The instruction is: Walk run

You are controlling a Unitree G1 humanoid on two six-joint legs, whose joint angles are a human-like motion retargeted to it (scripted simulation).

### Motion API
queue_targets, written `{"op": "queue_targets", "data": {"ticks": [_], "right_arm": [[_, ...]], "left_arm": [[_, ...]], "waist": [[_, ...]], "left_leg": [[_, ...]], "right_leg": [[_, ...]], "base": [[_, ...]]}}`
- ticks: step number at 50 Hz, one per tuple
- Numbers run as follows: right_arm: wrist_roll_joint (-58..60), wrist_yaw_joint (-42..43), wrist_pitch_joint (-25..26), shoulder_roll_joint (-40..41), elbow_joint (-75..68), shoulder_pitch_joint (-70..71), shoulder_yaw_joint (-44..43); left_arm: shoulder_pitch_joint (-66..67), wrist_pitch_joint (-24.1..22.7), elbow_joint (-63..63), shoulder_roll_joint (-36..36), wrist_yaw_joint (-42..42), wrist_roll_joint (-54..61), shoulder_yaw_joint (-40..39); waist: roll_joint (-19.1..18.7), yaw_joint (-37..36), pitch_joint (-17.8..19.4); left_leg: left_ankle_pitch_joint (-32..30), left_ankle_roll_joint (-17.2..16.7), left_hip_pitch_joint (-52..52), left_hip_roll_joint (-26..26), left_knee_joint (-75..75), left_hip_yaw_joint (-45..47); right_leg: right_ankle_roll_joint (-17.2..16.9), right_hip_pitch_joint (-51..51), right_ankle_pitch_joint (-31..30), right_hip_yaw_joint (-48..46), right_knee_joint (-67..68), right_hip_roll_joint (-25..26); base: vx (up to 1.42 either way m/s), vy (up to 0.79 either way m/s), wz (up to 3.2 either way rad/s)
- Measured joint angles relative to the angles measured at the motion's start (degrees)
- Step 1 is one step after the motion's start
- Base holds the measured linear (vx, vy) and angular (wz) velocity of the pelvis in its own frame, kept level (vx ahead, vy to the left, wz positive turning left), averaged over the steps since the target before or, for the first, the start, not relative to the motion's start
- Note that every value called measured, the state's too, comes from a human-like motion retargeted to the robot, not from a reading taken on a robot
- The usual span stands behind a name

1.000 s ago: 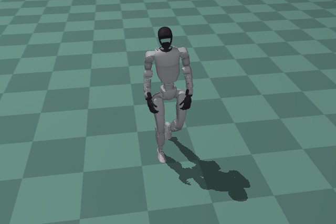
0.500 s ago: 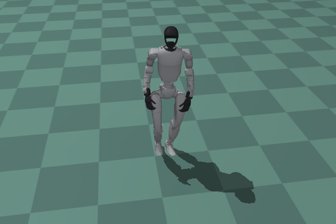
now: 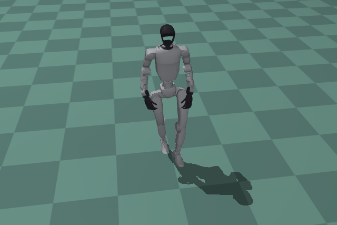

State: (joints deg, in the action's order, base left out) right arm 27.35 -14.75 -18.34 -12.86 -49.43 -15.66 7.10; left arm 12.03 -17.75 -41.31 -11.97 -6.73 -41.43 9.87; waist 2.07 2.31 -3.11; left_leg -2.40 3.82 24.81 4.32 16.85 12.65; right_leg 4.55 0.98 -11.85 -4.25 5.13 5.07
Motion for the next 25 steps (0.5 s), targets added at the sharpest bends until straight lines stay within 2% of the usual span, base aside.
{"op": "queue_targets", "data": {"ticks": [2, 3, 4, 5, 6, 7, 8, 9, 10, 12, 14, 15, 20, 23, 25], "right_arm": [[0.63, 0.78, 0.13, -0.17, -0.02, 0.02, 0.02], [0.84, 1.15, 0.22, 0.03, 0.15, 0.03, -0.41], [0.85, 1.28, 0.38, 0.31, 0.35, 0.04, -0.71], [0.76, 1.3, 0.56, 0.64, 0.57, 0.05, -0.94], [0.5, 0.83, 0.94, 1.2, 0.84, -0.19, -0.93], [0.48, 0.36, 1.33, 1.82, 0.85, -0.5, -1.13], [0.93, -0.12, 1.74, 2.58, 0.34, -0.94, -1.73], [1.94, -0.61, 2.32, 3.44, -0.15, -0.52, -2.21], [3.22, -1.1, 3.0, 4.35, -0.61, 0.33, -2.63], [3.63, -0.07, 4.87, 6.17, 0.23, 0.56, -3.78], [2.56, 2.37, 3.97, 5.97, 2.39, -1.07, -5.13], [1.3, 4.63, 2.95, 5.74, 3.6, -2.01, -5.25], [-5.8, 17.2, -5.04, 5.83, 8.14, -4.87, -7.82], [-5.71, 19.38, -6.47, 5.15, 8.54, -4.91, -8.32], [-4.91, 18.62, -5.37, 4.66, 7.78, -3.97, -7.14]], "left_arm": [[0.18, 0.37, 0.01, -0.37, -1.46, 0.74, 0.17], [0.04, 1.0, -0.12, -0.46, -1.84, 0.94, 0.27], [0.01, 1.71, -0.26, -0.33, -1.92, 1.1, 0.13], [0.02, 2.47, -0.41, -0.09, -1.85, 1.22, -0.12], [0.38, 3.13, -0.57, 0.25, -1.09, 1.21, -0.71], [0.77, 3.6, -1.02, 0.81, -0.26, 1.23, -1.27], [1.21, 3.72, -2.06, 1.85, 0.71, 1.31, -1.78], [0.83, 3.7, -3.29, 2.42, 0.36, 1.58, -3.96], [0.04, 3.62, -4.62, 2.77, -0.65, 1.96, -6.98], [-1.27, 5.71, -6.38, 3.22, -2.86, 2.11, -6.36], [-2.29, 6.42, -7.06, 3.69, -4.73, 3.08, -3.76], [-2.74, 6.19, -7.18, 3.7, -4.98, 3.65, -3.02], [-2.22, 3.8, -4.13, 2.19, -3.27, 4.2, 2.0], [-1.81, 3.49, -2.37, 0.65, -2.97, 1.99, 3.47], [-1.98, 3.77, -1.72, -0.51, -3.75, 0.3, 3.62]], "waist": [[0.44, -3.41, 0.76], [0.3, -3.8, 0.96], [0.3, -4.36, 1.08], [0.36, -5.0, 1.17], [0.83, -3.75, 0.38], [1.71, -2.11, -0.15], [3.38, 0.34, -0.17], [4.35, 2.22, 0.11], [4.97, 3.82, 0.54], [-0.89, 4.03, -0.35], [-4.51, 4.33, -0.48], [-5.29, 4.38, -0.29], [-8.7, 10.96, -0.28], [-8.61, 13.52, -0.16], [-7.45, 12.64, -0.02]], "left_leg": [[2.95, -2.06, -0.7, 2.85, -9.03, -2.42], [3.44, -4.71, -1.0, 3.0, -11.29, -3.53], [0.38, -3.01, -0.97, 3.08, -11.52, -3.58], [-4.46, 0.84, -0.77, 3.13, -10.72, -3.11], [0.33, 5.72, -1.16, 4.66, -7.84, -3.77], [4.74, 8.61, -1.56, 6.25, -4.16, -5.06], [8.37, 7.54, -1.94, 7.96, 1.11, -7.62], [11.42, 6.11, -1.52, 8.05, 5.89, -8.54], [14.19, 4.51, -0.7, 7.32, 10.42, -8.65], [15.71, 3.98, -5.4, -0.4, 7.62, -7.28], [14.99, 3.68, -10.86, -1.74, 3.13, -8.57], [13.7, 3.47, -13.33, -1.85, 0.79, -8.24], [1.13, -1.99, -22.8, -2.83, -7.12, -10.89], [-4.73, -4.79, -27.68, -2.67, -7.51, -11.94], [-8.43, -6.7, -30.52, -2.19, -5.72, -10.7]], "right_leg": [[-1.77, 4.26, -5.13, -0.98, -0.29, 0.78], [-2.91, 5.97, -7.47, -2.49, 0.17, 1.43], [-4.87, 7.19, -10.04, -2.2, 1.56, 2.05], [-7.26, 8.17, -12.74, -1.02, 3.43, 2.65], [-11.22, 7.55, -15.84, -1.33, 7.42, 2.87], [-14.98, 6.23, -17.96, -1.72, 13.67, 2.79], [-18.31, 3.5, -18.1, -2.22, 24.46, 2.11], [-19.47, 0.43, -18.15, -2.64, 33.71, 1.71], [-19.54, -2.8, -18.15, -3.0, 42.19, 1.44], [-18.91, -6.91, -17.04, -0.99, 39.6, 6.8], [-15.34, -10.88, -10.07, -2.27, 38.56, 4.96], [-13.09, -12.87, -6.27, -3.04, 37.87, 3.26], [-10.22, -19.8, 7.14, -6.38, 19.17, -6.02], [-5.41, -22.09, 14.88, -0.52, 5.85, -6.02], [-5.22, -22.42, 11.75, 3.46, 1.36, -6.54]], "base": [[1.33, -0.46, -0.94], [1.19, -0.41, -0.54], [1.1, -0.4, -0.47], [1.19, -0.4, -0.31], [1.34, -0.4, 0.13], [1.66, -0.42, 0.89], [1.67, -0.56, 0.72], [1.46, -0.74, 0.16], [1.12, -0.63, -0.49], [1.08, -0.2, -0.32], [1.09, -0.09, -0.01], [0.95, -0.25, 0.11], [1.12, -0.33, 0.68], [1.08, -0.41, 0.36], [1.01, -0.45, -0.3]]}}
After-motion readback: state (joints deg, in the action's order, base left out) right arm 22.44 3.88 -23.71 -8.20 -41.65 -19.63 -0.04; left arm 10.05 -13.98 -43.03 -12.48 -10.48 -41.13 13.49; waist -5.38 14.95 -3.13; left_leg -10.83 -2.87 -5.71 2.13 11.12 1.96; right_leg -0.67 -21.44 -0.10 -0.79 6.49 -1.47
